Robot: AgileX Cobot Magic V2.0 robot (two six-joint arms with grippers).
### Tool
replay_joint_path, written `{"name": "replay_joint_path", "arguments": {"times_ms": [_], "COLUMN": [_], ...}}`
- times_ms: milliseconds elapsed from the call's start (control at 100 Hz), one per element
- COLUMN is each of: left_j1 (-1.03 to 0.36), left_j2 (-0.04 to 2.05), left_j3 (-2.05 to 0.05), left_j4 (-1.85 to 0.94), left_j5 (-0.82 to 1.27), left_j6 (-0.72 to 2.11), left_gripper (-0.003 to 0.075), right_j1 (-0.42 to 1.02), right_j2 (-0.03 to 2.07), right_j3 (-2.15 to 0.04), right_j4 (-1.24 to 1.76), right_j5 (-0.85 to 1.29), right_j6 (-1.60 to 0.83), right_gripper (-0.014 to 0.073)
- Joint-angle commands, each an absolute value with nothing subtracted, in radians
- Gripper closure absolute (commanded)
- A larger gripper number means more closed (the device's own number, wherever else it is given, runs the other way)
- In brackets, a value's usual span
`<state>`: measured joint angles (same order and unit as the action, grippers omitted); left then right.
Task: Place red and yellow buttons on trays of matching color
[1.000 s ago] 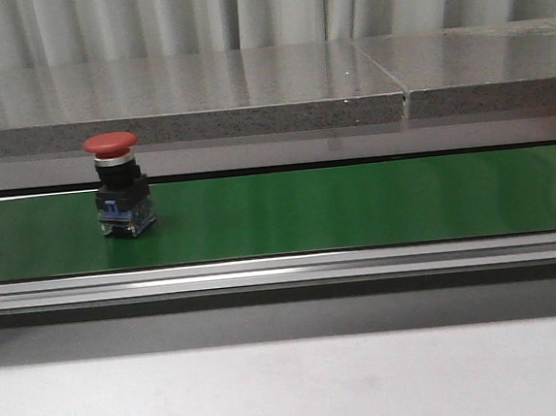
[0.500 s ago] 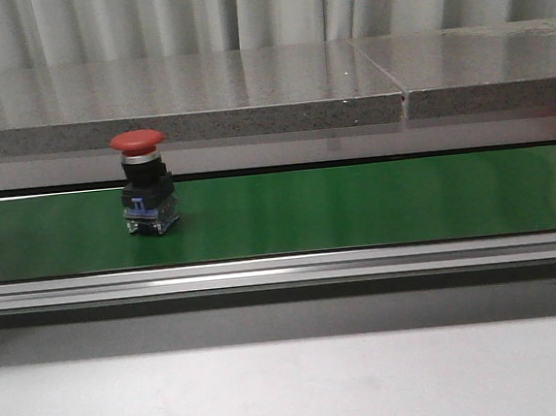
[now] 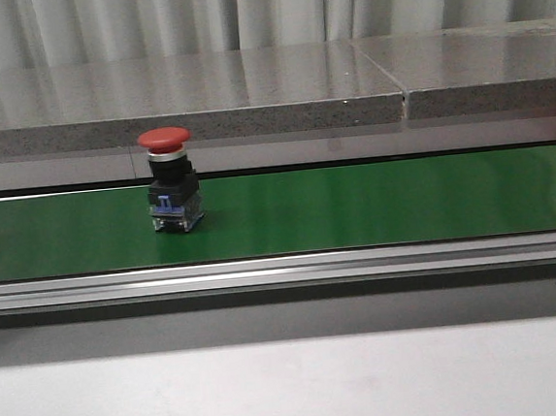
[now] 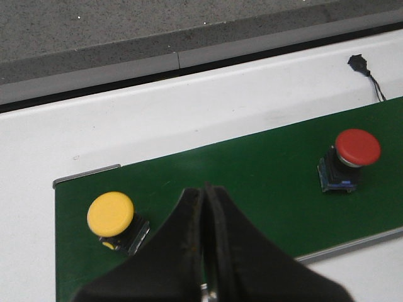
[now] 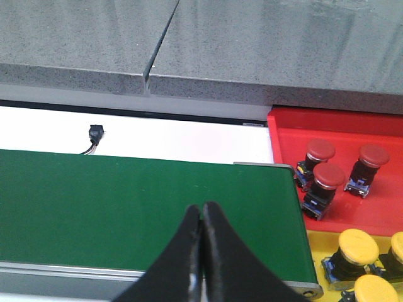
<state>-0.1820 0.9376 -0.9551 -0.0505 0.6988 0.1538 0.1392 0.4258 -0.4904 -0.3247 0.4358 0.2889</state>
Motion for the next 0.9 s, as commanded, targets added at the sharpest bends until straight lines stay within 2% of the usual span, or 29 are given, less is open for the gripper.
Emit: {"name": "replay_joint_path", "arguments": {"times_ms": [0,420,640,890], "left_j1": [-0.190,-0.190,-0.190,-0.190], "left_j2": [0.836,0.453,0.363,0.349], "left_j3": [-0.929,-0.673,-0.626,-0.622], "left_j4": [-0.054,-0.104,-0.104,-0.093], "left_j5": [0.620,0.656,0.669,0.670], "left_j6": [0.142,0.140,0.140,0.140], "left_gripper": [0.0741,0.0741,0.0741,0.0741], "right_j1": [0.141,0.150,0.192,0.332], "right_j2": [0.429,0.448,0.529,0.711], "right_j3": [-0.516,-0.524,-0.596,-0.756], "right_j4": [-0.334,-0.286,-0.285,-0.294], "right_j5": [0.362,0.357,0.359,0.401], "right_j6": [0.284,0.284,0.284,0.280], "right_gripper": [0.0659,0.0659,0.0659,0.0659]}}
